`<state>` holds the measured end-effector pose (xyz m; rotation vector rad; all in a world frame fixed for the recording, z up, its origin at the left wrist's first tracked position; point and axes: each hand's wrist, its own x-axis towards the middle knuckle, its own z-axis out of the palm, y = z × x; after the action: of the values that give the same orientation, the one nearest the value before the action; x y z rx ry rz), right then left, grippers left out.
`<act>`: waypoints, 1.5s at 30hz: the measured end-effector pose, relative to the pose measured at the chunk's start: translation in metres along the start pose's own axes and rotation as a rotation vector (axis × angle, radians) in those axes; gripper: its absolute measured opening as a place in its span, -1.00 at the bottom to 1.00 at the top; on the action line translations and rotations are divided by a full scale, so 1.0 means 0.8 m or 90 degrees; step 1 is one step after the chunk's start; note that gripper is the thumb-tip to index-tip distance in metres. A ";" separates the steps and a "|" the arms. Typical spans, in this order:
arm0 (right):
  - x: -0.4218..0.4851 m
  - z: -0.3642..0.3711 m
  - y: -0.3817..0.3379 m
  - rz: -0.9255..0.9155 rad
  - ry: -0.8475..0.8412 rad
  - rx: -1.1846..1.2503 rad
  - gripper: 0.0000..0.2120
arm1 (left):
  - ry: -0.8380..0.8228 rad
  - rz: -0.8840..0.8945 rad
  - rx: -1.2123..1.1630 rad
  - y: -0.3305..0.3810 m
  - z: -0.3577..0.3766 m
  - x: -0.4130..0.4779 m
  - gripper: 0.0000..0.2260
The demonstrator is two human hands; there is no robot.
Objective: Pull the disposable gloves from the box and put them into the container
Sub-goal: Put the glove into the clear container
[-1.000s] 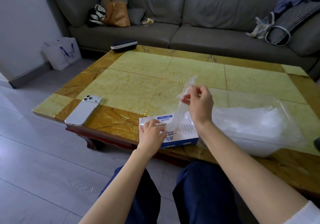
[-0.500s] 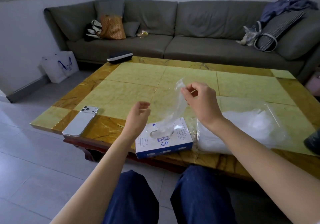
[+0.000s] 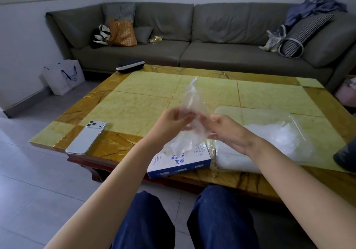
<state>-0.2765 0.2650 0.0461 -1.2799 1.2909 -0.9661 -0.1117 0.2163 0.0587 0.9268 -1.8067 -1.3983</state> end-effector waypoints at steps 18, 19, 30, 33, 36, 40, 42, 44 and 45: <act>0.002 -0.013 0.008 -0.163 0.241 -0.197 -0.94 | 0.111 -0.014 0.254 -0.026 -0.041 0.015 -0.65; 0.000 -0.011 0.006 -0.180 0.214 -0.220 -0.94 | 0.048 0.012 0.271 -0.016 -0.038 0.018 -0.54; -0.015 -0.039 -0.006 -0.088 0.039 -0.302 -0.75 | -0.238 -0.025 0.380 0.021 -0.033 0.056 -0.78; -0.019 -0.055 -0.009 -0.102 0.099 -0.282 -0.88 | -0.256 -0.036 0.403 0.021 -0.038 0.060 -0.78; -0.021 -0.065 -0.012 -0.116 0.126 -0.299 -0.92 | -0.291 -0.057 0.478 0.021 -0.030 0.064 -0.62; -0.024 -0.068 -0.016 -0.101 0.073 -0.356 -0.93 | -0.356 -0.004 0.378 0.033 0.002 0.069 -0.40; -0.026 -0.070 -0.016 -0.087 0.054 -0.385 -0.93 | -0.375 0.038 0.356 0.040 0.021 0.074 -0.42; -0.028 -0.077 -0.015 -0.075 0.053 -0.432 -0.94 | -0.383 0.041 0.365 0.042 0.036 0.081 -0.46; -0.028 -0.082 -0.014 -0.067 0.056 -0.446 -0.95 | -0.388 0.032 0.381 0.043 0.040 0.084 -0.49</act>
<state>-0.3413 0.2779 0.0695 -1.8632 1.7262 -0.6561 -0.1787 0.1819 0.0904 0.7631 -2.7846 -1.1981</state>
